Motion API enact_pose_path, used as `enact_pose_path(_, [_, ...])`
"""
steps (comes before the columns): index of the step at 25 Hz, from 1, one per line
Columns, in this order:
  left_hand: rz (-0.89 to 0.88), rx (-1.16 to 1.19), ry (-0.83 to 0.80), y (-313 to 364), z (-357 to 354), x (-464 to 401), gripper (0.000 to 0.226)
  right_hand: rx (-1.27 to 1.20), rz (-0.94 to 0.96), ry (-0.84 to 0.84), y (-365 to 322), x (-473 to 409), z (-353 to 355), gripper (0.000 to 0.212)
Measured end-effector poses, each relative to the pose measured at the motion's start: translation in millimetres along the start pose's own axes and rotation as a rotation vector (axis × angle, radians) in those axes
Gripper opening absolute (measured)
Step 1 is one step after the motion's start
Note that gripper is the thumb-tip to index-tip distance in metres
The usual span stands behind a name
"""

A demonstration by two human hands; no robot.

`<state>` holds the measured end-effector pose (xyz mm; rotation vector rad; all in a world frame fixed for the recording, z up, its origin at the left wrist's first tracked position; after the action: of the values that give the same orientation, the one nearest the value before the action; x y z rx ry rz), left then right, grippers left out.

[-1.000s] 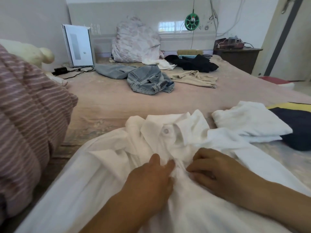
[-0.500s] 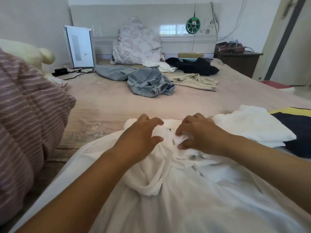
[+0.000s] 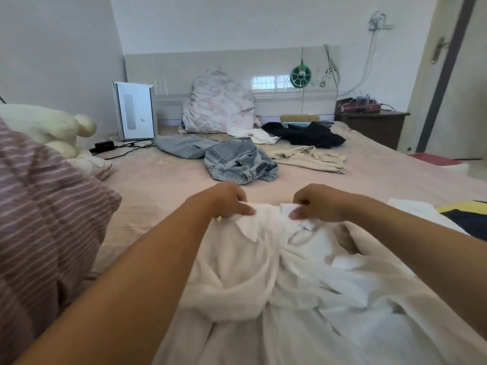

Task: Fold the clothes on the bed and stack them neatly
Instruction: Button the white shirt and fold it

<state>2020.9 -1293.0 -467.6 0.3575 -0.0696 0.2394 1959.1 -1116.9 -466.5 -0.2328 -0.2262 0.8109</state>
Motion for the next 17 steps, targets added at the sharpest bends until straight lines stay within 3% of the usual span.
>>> enact_pose_path(2, [-0.007,-0.037,0.216,10.7,21.4,-12.6,0.041,0.157,-0.094,0.223,4.8,-17.6,26.4,0.023])
enact_pose_path(5, [-0.021,0.070,0.451,24.5,27.8,-18.6,0.032,0.338,-0.123,0.417,1.5,-36.7,36.3,0.030])
enact_pose_path(7, [-0.080,0.090,0.382,30.5,6.4,-19.2,0.047,0.200,-0.114,0.406,8.6,-44.7,20.7,0.035])
enact_pose_path(9, [-0.109,0.053,0.236,28.4,-19.8,-14.8,0.060,0.058,-0.131,0.254,17.7,-45.8,-9.6,0.041])
enact_pose_path(11, [-0.128,0.064,0.265,20.0,-22.6,-1.2,0.047,0.014,-0.139,0.138,23.2,-38.2,-29.7,0.055])
enact_pose_path(14, [-0.080,0.127,0.389,9.2,-12.0,31.4,0.011,0.070,-0.105,0.341,12.4,-4.2,-8.6,0.047])
enact_pose_path(15, [-0.061,0.119,0.356,9.7,-16.4,41.9,0.011,0.054,-0.047,0.395,2.3,12.1,-2.9,0.038])
enact_pose_path(17, [-0.025,0.087,0.251,13.9,-35.5,59.7,0.019,0.005,0.032,0.333,-11.0,41.7,-9.6,0.029])
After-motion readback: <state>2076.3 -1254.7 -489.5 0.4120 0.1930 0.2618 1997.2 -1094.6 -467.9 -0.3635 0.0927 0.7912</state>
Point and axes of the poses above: each hand's wrist, its own x-axis away from the middle knuckle, its own z-axis out of the back of the hand, y = z × x, the point moved 8 cm from there along -x, towards the middle knuckle, and after that the axes turned 2 degrees about -y, right-handed, at the moved point
